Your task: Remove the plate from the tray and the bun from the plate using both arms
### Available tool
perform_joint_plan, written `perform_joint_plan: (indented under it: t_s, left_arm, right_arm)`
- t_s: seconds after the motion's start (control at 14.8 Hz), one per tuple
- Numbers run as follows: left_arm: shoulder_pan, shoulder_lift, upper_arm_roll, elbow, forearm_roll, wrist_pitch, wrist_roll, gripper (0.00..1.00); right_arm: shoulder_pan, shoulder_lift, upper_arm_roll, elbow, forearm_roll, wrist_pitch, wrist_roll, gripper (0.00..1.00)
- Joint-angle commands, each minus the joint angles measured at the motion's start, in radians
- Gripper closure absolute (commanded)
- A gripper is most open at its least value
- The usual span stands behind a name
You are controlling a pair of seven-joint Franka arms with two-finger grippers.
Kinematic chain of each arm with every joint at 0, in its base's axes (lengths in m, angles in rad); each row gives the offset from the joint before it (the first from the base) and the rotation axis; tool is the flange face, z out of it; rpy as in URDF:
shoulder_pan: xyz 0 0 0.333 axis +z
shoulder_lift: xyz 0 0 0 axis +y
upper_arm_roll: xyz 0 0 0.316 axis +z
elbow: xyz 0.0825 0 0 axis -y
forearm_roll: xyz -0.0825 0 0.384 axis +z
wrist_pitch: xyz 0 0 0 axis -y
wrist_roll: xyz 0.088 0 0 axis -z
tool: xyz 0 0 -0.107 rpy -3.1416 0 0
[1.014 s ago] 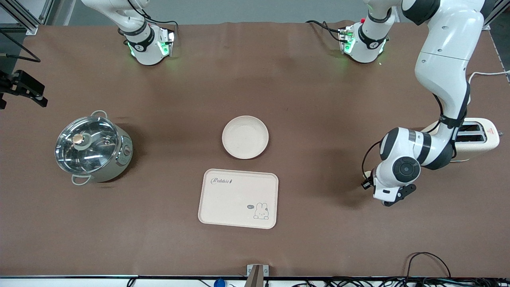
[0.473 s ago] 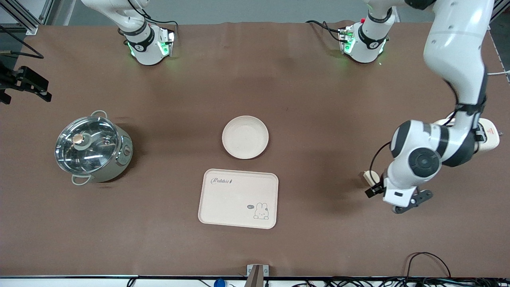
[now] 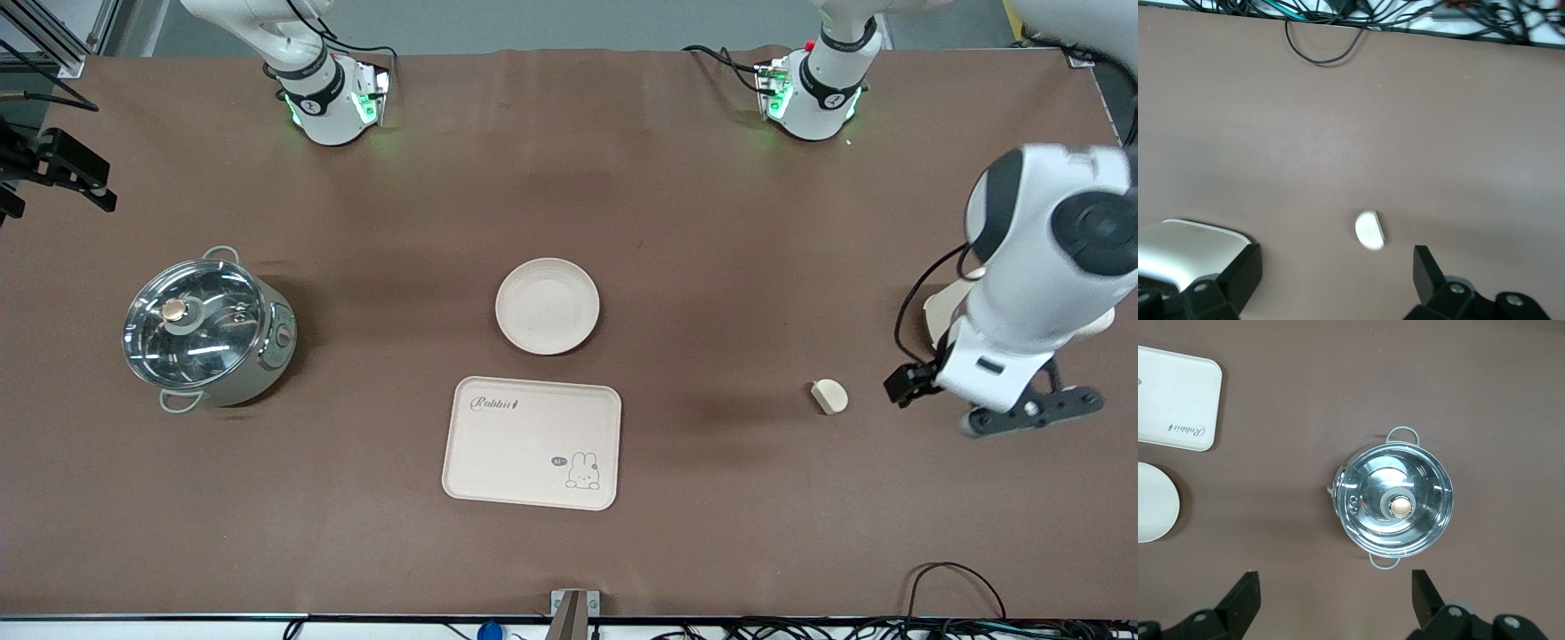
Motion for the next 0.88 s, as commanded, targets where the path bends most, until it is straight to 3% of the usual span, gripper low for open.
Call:
perform_joint_plan:
  t_s: [0.0, 0.34, 0.54, 0.81]
  left_arm:
    - [0.007, -0.120, -0.005, -0.019, -0.084, -0.118, 0.113, 0.00]
    - [0.007, -0.272, 0.003, 0.002, -0.124, -0.353, 0.255, 0.00]
    - [0.057, -0.342, 0.030, -0.021, -0.222, -0.386, 0.304, 0.00]
    - [0.042, -0.390, 0.072, -0.068, -0.231, -0.400, 0.316, 0.00]
  right_arm:
    - [-0.015, -0.012, -0.026, -0.006, 0.045, -0.012, -0.018, 0.00]
    - [-0.025, -0.009, -0.028, -0.002, 0.042, -0.009, -0.038, 0.00]
    - [-0.031, -0.009, -0.011, 0.000, 0.016, -0.002, -0.046, 0.00]
    - [-0.046, -0.009, -0.006, 0.001, 0.016, -0.001, -0.048, 0.00]
